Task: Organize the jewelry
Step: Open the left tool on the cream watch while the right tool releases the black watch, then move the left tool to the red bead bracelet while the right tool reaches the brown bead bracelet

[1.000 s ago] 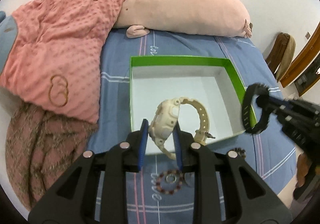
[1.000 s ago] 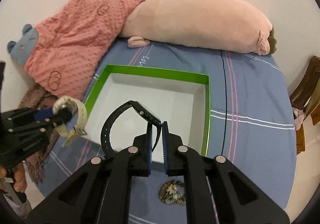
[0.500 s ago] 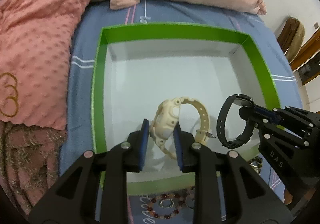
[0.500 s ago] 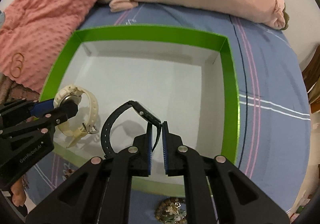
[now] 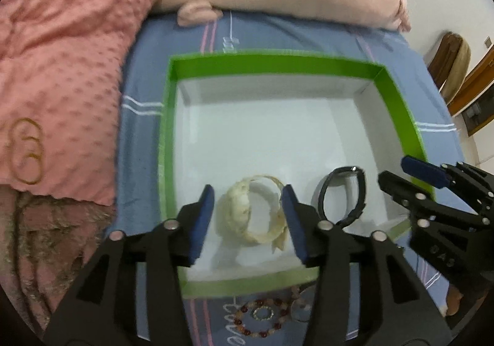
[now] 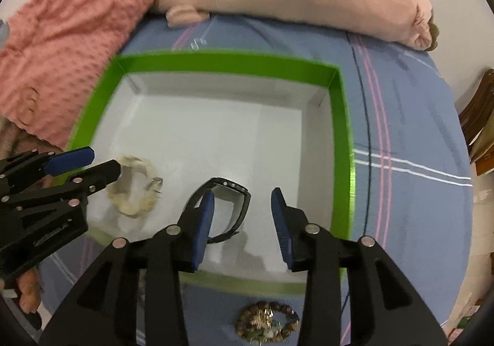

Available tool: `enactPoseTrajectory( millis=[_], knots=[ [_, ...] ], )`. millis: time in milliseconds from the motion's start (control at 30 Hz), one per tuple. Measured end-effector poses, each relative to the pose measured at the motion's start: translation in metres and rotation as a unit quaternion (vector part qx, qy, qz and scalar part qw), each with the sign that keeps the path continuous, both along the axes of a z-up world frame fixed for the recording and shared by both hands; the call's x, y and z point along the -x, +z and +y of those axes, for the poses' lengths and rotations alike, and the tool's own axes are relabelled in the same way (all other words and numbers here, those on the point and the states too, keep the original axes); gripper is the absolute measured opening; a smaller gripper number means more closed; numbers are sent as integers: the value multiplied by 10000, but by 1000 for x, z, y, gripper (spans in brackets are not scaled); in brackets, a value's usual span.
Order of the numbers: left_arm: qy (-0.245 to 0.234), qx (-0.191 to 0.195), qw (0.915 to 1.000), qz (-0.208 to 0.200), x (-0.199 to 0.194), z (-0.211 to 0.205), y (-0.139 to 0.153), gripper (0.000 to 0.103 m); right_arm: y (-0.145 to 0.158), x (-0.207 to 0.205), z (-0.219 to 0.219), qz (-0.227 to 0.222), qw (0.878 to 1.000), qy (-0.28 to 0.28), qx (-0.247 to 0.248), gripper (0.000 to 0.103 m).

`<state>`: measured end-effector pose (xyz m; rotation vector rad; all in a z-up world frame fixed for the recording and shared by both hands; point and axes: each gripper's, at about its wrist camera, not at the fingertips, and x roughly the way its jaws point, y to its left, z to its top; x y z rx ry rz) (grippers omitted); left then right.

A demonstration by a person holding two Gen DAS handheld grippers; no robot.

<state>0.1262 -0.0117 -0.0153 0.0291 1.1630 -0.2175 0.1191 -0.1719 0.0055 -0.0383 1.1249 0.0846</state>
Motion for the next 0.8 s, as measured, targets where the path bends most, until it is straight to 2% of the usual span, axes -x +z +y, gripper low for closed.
enactPoseTrajectory(
  millis=[167,267,333,533,633,800],
  knots=[
    [69,140,9994,-307,32,27,32,49,40,42,-9,-289,9992,53,-268,38],
    [225,144,9994,-231,58,48,30,50,44,72,-24,-275,9991,-41,-331,39],
    [319,81,9995,-38,72,57,16,50,33,87,-30,-86,9997,-86,-235,39],
    [388,-1,9974,604,100,63,-32,50,-28,110,-37,757,9965,-248,-238,38],
    [283,-72,9974,658,107,55,-38,50,-43,113,-42,876,9952,-432,0,38],
    [88,-69,9978,656,108,40,-39,51,-64,115,-49,1023,9930,-579,-76,38]
  ],
)
